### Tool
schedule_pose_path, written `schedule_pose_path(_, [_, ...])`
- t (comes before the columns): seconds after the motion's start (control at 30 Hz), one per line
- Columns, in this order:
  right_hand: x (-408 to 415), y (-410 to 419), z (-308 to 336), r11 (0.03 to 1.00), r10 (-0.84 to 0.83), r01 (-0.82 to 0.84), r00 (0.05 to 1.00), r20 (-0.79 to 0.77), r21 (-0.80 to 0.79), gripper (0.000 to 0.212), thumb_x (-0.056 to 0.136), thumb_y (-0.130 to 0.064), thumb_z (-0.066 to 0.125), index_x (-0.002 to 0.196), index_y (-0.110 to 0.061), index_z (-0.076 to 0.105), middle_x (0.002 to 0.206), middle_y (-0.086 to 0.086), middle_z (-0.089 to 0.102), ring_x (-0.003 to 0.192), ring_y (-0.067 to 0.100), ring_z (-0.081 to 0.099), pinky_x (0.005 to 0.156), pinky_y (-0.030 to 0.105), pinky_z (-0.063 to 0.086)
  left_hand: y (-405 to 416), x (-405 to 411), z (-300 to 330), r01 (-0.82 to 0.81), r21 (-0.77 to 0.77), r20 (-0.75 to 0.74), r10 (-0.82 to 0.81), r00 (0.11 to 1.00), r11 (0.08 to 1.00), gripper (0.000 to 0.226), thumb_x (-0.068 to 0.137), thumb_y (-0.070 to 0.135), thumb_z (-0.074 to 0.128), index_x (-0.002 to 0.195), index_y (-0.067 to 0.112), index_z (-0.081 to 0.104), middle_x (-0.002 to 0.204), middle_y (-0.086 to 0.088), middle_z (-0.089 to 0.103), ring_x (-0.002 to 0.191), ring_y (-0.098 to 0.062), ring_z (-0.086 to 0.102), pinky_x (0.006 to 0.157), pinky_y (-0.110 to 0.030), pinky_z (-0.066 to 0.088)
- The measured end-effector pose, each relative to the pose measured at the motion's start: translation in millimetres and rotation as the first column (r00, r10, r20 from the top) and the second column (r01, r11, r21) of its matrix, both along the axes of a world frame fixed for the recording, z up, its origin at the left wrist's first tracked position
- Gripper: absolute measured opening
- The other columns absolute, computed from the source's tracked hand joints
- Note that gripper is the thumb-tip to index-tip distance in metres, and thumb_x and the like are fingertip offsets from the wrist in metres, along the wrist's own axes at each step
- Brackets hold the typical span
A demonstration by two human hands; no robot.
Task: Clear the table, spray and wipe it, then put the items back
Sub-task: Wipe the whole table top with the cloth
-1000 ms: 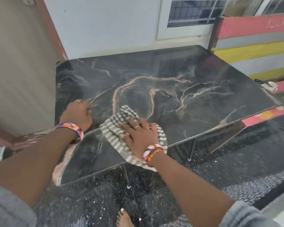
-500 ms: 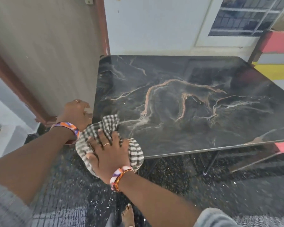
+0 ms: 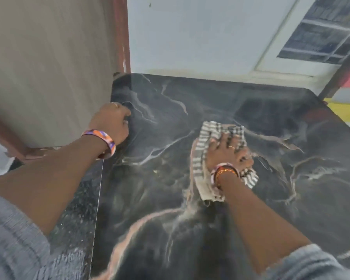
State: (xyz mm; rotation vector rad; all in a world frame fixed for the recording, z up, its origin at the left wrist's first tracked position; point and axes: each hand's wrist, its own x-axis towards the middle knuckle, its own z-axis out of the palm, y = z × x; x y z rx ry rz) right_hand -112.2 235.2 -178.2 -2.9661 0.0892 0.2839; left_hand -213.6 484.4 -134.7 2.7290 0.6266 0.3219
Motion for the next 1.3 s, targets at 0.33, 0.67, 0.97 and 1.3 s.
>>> schedule_pose_path(0.33, [149,104,4,0.997,-0.077,0.077,0.997,0.013,-0.022,0.060,0.097,-0.050,0.009,0.151,-0.024,0.001,0.160,0.003,-0.004,0.145,0.038,-0.003,0.111,0.060,-0.001,91,81,-9,0.043,0.022,-0.001,-0.043,0.999,0.999,0.034,0.087,0.010,0.051,0.120,0.005,0.058,0.133,-0.017,0.051,0.124,-0.036,0.044,0.101,-0.042,0.038])
schedule_pose_path(0.67, [104,254,3,0.772,0.635,-0.633,0.769,0.071,-0.057,0.056,0.097,-0.051,0.014,0.150,-0.034,0.003,0.160,-0.005,-0.003,0.146,0.030,-0.004,0.113,0.057,-0.002,121,56,-16,0.030,0.047,-0.053,-0.027,0.998,0.998,0.062,0.089,0.009,0.047,0.146,0.012,0.024,0.135,-0.021,0.047,0.121,-0.039,0.043,0.094,-0.047,0.042])
schedule_pose_path(0.97, [0,221,5,0.419,0.908,-0.904,0.415,0.065,-0.084,0.048,0.100,-0.043,0.018,0.148,-0.038,0.017,0.159,-0.013,0.005,0.147,0.019,0.000,0.113,0.051,0.002,71,-2,-26,-0.005,-0.033,-0.132,0.001,0.991,0.999,0.058,0.089,0.008,0.044,0.144,0.012,0.027,0.147,-0.017,0.034,0.130,-0.038,0.035,0.104,-0.047,0.038])
schedule_pose_path(1.3, [-157,87,12,0.371,0.928,-0.925,0.372,-0.003,-0.082,0.050,0.100,-0.038,0.019,0.149,-0.026,0.019,0.160,-0.004,0.008,0.147,0.022,-0.002,0.116,0.051,-0.001,-57,-132,-29,0.048,-0.061,-0.134,-0.055,0.989,0.997,0.037,0.096,0.025,0.036,0.129,0.011,0.044,0.130,-0.018,0.050,0.108,-0.041,0.055,0.090,-0.046,0.046])
